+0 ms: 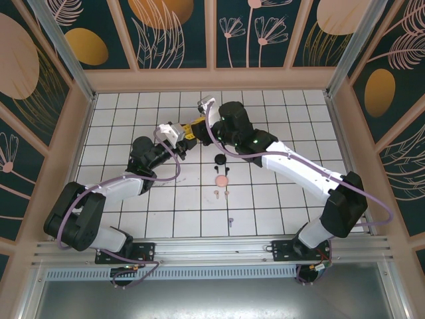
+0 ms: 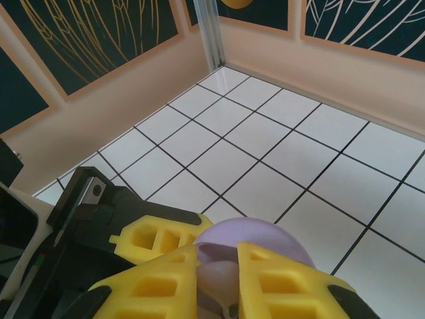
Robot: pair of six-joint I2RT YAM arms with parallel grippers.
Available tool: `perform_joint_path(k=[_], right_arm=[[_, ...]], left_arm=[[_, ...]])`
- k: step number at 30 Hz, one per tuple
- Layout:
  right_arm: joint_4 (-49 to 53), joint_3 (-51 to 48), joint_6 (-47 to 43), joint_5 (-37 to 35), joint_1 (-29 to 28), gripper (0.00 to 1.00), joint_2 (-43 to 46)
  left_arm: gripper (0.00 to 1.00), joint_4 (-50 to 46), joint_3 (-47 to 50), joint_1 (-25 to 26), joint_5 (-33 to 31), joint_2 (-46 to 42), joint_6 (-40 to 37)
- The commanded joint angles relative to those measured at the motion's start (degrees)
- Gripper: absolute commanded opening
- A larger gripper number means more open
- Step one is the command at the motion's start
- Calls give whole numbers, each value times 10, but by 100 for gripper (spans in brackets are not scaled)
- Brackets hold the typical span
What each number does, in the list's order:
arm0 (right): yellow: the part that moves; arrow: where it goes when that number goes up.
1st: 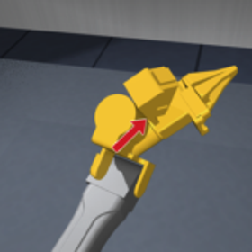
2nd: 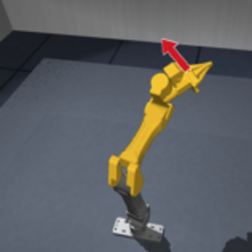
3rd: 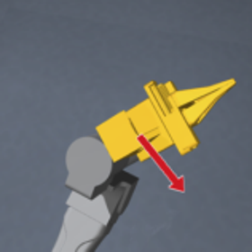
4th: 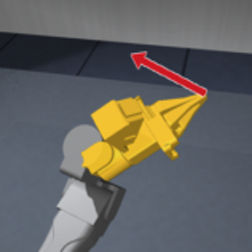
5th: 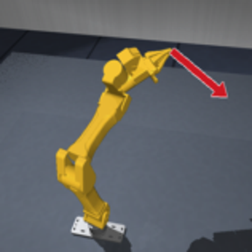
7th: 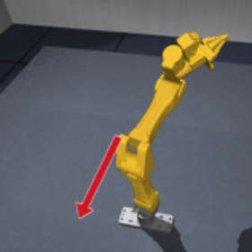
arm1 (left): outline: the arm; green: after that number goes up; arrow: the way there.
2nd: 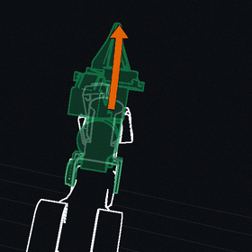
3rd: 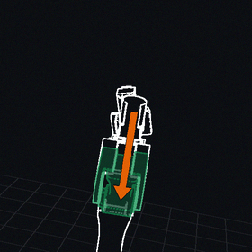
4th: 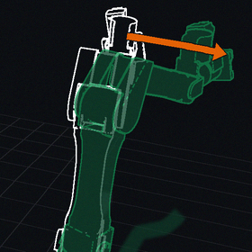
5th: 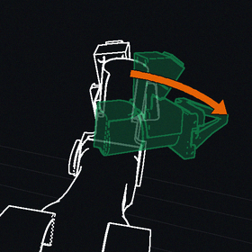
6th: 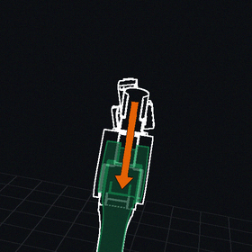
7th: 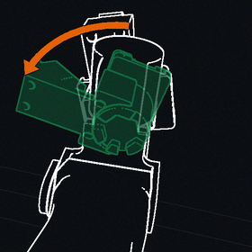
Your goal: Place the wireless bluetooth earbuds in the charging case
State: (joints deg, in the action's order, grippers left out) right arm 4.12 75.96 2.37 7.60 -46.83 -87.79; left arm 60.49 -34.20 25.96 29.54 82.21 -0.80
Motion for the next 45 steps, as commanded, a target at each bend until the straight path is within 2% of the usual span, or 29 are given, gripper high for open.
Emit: perform_joint_path(k=[1, 5, 11, 14, 21, 27, 31, 36, 40, 45], right_arm=[[52, 12, 23, 12, -9, 31, 3], [67, 55, 57, -10, 3, 51, 3], [68, 89, 104, 10, 25, 67, 23], [58, 89, 128, 27, 36, 71, 37], [66, 96, 166, 37, 57, 72, 49], [118, 69, 202, -25, 66, 72, 71], [193, 12, 240, -61, 66, 71, 101], [234, -118, 305, -65, 63, 68, 152], [249, -217, 373, -70, 35, 67, 179], [276, -280, 458, -105, -48, 66, 169]], left_arm=[[0, 73, -21, 6, 4, -13, 9], [0, 82, -12, 6, -3, -11, 12], [0, 95, -2, 6, -10, -9, 19], [0, 100, 1, 6, -10, -8, 22], [0, 103, 2, 6, -11, -8, 25], [0, 99, 1, 6, -30, -11, 26], [0, 105, 12, 6, -54, -16, 22], [0, 125, 27, 6, -91, -19, 36], [0, 127, 37, 6, -106, -29, 47], [0, 128, 57, 6, -109, -45, 51]])
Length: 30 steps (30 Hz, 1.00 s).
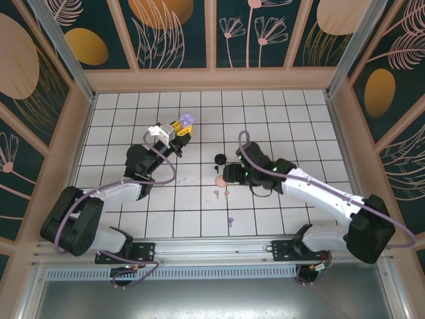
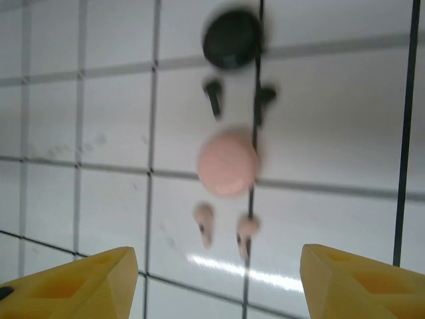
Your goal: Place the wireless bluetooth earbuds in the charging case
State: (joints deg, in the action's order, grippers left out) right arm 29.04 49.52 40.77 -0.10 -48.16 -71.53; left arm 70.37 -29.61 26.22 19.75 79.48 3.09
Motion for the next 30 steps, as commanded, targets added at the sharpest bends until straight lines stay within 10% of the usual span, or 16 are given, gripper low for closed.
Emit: perform_joint_path(k=[1, 13, 30], right_arm=[[34, -23, 93, -34, -52, 65, -1], [83, -27, 240, -59, -187, 58, -91], [103, 5, 280, -68, -221, 41, -171]], left_arm=[[0, 29, 14, 4, -13, -21, 14], [0, 7, 33, 3, -10, -55, 11], [0, 32, 46, 3, -20, -65, 27]])
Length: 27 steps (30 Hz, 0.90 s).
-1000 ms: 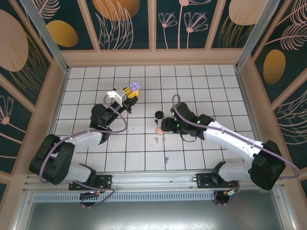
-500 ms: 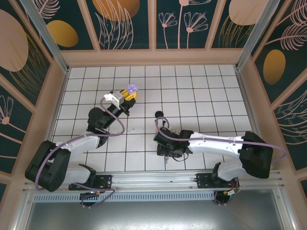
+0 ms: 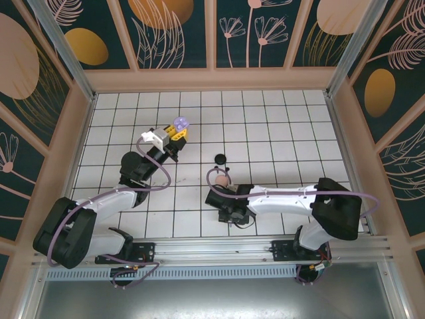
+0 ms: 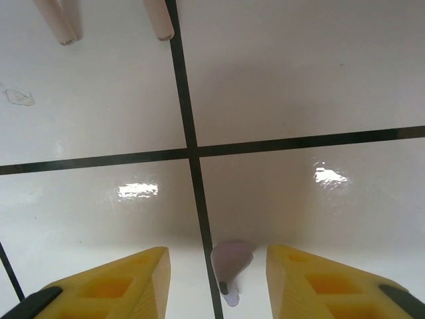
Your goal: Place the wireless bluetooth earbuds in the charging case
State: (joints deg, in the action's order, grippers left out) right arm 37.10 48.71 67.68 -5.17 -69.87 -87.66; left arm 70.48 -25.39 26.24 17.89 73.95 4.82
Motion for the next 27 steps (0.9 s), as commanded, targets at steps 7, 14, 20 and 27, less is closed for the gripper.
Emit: perform_joint_path(k=[7, 14, 20, 27], right_arm=[[20, 11, 9, -14, -4, 39, -18], [12, 2, 8, -8, -4, 36, -22], [3, -2, 4, -5, -4, 35, -31], [0, 1, -3, -4, -4, 33, -46]], left_arm=[[0, 34, 2, 3, 0, -7, 14], [0, 36, 1, 3, 1, -3, 16], [0, 36, 0, 3, 4, -2, 19], [0, 36, -1, 3, 6, -2, 19]])
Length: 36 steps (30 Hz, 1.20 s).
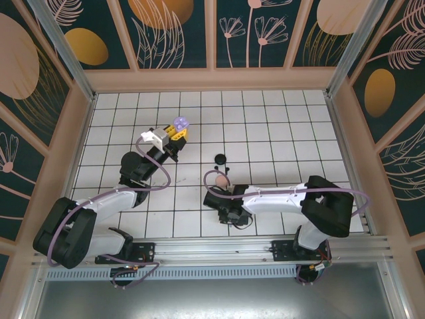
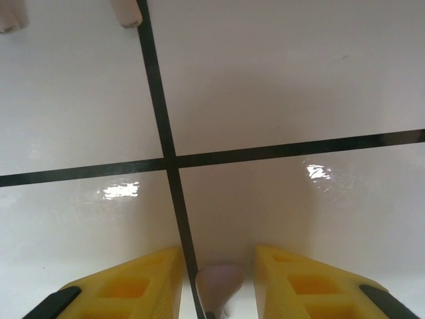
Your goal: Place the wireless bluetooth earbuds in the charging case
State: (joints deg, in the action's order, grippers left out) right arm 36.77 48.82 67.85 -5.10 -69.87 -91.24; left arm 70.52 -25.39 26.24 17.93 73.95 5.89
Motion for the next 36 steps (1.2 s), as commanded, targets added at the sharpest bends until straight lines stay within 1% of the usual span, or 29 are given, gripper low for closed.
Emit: perform_joint_path(k=[1, 8, 14, 19, 21, 27, 32, 36], right_arm=[[2, 0, -5, -4, -4, 33, -13], [0, 1, -8, -4, -3, 30, -22], [0, 3, -9, -3, -4, 25, -20], [2, 9, -11, -7, -5, 18, -15], [5, 14, -11, -11, -5, 16, -11], [28, 47, -20, -44, -3, 16, 18], [36, 85, -50, -75, 24, 16, 63], [27, 130, -107, -85, 75, 16, 98]], left_arm=[[0, 36, -1, 3, 6, -3, 9], [0, 35, -1, 3, 7, -2, 9], [0, 34, -2, 3, 8, -1, 10], [0, 30, -3, 3, 8, 0, 11], [0, 30, -3, 3, 8, 1, 11], [0, 32, -7, 3, 12, 5, 14], [0, 30, -14, 3, 24, 4, 13], [0, 21, -22, 3, 34, 1, 10]])
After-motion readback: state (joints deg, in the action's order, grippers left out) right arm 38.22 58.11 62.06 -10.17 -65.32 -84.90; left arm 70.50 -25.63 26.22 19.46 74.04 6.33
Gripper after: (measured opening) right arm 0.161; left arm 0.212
